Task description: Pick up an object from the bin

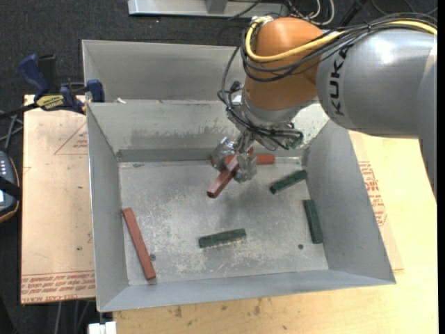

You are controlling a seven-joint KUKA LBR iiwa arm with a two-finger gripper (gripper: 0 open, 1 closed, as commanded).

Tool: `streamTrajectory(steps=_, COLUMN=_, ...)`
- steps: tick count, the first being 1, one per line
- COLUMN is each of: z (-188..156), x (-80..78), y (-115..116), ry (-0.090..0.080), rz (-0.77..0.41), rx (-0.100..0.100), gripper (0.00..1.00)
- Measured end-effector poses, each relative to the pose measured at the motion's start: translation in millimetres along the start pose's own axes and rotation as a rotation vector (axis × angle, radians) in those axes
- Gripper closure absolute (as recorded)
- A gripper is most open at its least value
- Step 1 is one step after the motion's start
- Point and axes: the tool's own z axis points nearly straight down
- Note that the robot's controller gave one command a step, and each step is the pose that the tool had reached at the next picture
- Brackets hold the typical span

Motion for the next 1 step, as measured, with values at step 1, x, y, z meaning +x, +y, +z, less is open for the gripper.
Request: streamTrajectory(steps=1, z=0.1, x=0.0, y=0.0, ry=0.000, rz=0.000, rx=0.000, gripper=1.00)
